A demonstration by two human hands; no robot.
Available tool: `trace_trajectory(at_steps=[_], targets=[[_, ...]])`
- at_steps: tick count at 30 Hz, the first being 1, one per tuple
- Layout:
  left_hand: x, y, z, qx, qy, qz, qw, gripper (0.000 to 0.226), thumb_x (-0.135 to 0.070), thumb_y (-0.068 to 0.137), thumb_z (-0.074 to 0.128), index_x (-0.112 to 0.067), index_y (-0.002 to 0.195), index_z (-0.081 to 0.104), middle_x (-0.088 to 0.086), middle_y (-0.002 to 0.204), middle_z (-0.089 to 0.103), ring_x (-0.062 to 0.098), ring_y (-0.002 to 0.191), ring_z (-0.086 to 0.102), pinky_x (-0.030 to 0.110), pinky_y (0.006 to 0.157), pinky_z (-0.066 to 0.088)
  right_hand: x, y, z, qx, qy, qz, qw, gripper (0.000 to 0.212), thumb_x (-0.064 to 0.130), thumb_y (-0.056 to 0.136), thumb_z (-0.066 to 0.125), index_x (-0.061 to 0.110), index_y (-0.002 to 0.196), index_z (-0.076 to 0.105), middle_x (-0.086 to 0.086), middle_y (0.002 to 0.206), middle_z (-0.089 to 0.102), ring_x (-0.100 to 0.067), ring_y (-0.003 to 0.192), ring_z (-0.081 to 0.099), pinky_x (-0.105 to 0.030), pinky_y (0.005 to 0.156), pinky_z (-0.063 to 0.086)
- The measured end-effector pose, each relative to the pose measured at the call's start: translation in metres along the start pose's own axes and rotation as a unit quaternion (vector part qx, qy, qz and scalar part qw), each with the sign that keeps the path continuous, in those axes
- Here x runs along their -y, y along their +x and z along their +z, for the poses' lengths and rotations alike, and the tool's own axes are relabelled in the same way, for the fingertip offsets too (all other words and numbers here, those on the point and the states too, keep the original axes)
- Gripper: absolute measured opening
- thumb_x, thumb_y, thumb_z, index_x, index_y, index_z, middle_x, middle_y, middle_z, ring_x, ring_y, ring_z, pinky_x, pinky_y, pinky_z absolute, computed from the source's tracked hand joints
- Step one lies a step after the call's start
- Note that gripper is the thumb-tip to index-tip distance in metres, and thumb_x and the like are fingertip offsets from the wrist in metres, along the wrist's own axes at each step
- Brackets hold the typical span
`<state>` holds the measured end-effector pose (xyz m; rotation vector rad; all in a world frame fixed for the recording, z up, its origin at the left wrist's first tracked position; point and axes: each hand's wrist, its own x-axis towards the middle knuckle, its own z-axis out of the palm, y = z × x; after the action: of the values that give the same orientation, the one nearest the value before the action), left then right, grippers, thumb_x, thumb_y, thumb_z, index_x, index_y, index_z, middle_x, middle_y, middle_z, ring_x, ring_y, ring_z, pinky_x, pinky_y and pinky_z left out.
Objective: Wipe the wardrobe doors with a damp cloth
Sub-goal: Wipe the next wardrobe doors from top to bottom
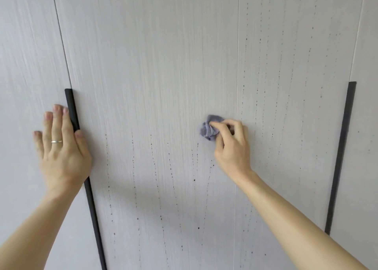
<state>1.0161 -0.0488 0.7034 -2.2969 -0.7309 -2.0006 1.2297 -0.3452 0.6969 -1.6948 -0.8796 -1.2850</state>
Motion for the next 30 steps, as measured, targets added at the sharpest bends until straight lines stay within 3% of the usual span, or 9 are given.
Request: trace_trajectory(at_steps=[4, 8, 14, 18, 21, 24, 27, 30], targets=[[-0.001, -0.002, -0.003, -0.01, 0.0, 0.0, 1.0, 0.055, -0.028, 0.107, 0.02, -0.014, 0.16, 0.019, -0.005, 0.169, 0.009, 0.018, 0.156, 0.005, 0.048, 0.126, 0.002, 0.016, 0.073, 0.002, -0.061, 0.022, 0.036, 0.997, 0.042, -0.002, 0.087, 0.053, 0.022, 0.118, 0.068, -0.005, 0.115, 0.053, -0.027, 0.1, 0.05, -0.02, 0.08, 0.034], [0.0, -0.001, -0.003, -0.012, 0.008, 0.011, 1.0, 0.055, -0.029, 0.107, 0.02, -0.011, 0.16, 0.02, -0.003, 0.169, 0.009, 0.019, 0.156, 0.006, 0.05, 0.126, 0.004, 0.02, 0.048, 0.015, -0.096, 0.038, 0.025, 0.994, 0.042, -0.006, 0.085, 0.054, 0.017, 0.115, 0.07, -0.007, 0.11, 0.055, -0.028, 0.093, 0.052, -0.021, 0.083, 0.037], [0.001, 0.001, -0.004, -0.01, 0.014, 0.022, 1.0, 0.054, -0.027, 0.108, 0.021, -0.012, 0.161, 0.017, 0.001, 0.169, 0.009, 0.023, 0.156, 0.006, 0.05, 0.125, 0.002, 0.015, -0.087, 0.031, 0.035, 0.022, -0.076, 0.996, 0.035, 0.001, 0.089, 0.051, 0.015, 0.112, 0.073, -0.003, 0.111, 0.054, -0.027, 0.087, 0.054, -0.038, 0.063, 0.052], [0.001, -0.001, -0.004, -0.016, 0.022, 0.022, 0.999, 0.053, -0.026, 0.109, 0.022, -0.013, 0.161, 0.017, 0.002, 0.169, 0.011, 0.023, 0.156, 0.006, 0.047, 0.125, 0.001, 0.026, -0.065, 0.028, 0.06, 0.028, -0.066, 0.996, 0.037, -0.001, 0.085, 0.052, 0.016, 0.11, 0.072, -0.003, 0.112, 0.055, -0.029, 0.089, 0.055, -0.039, 0.066, 0.052], [0.001, -0.001, -0.001, -0.021, 0.024, 0.016, 0.999, 0.053, -0.026, 0.109, 0.023, -0.014, 0.161, 0.018, 0.001, 0.169, 0.013, 0.021, 0.156, 0.008, 0.046, 0.125, 0.001, 0.044, 0.001, 0.024, -0.003, 0.057, -0.008, 0.998, 0.04, -0.004, 0.083, 0.054, 0.017, 0.113, 0.071, -0.002, 0.111, 0.051, -0.03, 0.094, 0.055, -0.026, 0.082, 0.044], [0.003, -0.001, -0.003, -0.035, 0.029, 0.014, 0.999, 0.052, -0.024, 0.109, 0.025, -0.014, 0.16, 0.02, 0.0, 0.168, 0.015, 0.021, 0.156, 0.01, 0.043, 0.125, 0.001, 0.069, 0.043, 0.028, -0.038, 0.064, 0.005, 0.997, 0.041, -0.004, 0.082, 0.054, 0.017, 0.113, 0.07, -0.001, 0.11, 0.049, -0.027, 0.096, 0.054, -0.015, 0.087, 0.033], [0.0, -0.003, -0.001, -0.042, 0.021, 0.024, 0.999, 0.052, -0.021, 0.109, 0.028, -0.014, 0.16, 0.021, 0.0, 0.168, 0.017, 0.021, 0.156, 0.011, 0.044, 0.125, 0.002, 0.074, 0.015, 0.038, -0.037, 0.052, -0.025, 0.998, 0.039, -0.005, 0.086, 0.054, 0.015, 0.116, 0.07, -0.009, 0.112, 0.053, -0.028, 0.095, 0.053, -0.021, 0.085, 0.038], [0.006, -0.001, 0.001, -0.049, 0.021, 0.035, 0.998, 0.052, -0.02, 0.109, 0.029, -0.013, 0.16, 0.022, 0.001, 0.168, 0.018, 0.022, 0.156, 0.012, 0.047, 0.125, 0.003, 0.074, -0.054, 0.055, 0.014, 0.05, -0.083, 0.995, 0.035, -0.001, 0.091, 0.05, 0.011, 0.115, 0.072, -0.011, 0.114, 0.056, -0.028, 0.093, 0.052, -0.035, 0.079, 0.048]])
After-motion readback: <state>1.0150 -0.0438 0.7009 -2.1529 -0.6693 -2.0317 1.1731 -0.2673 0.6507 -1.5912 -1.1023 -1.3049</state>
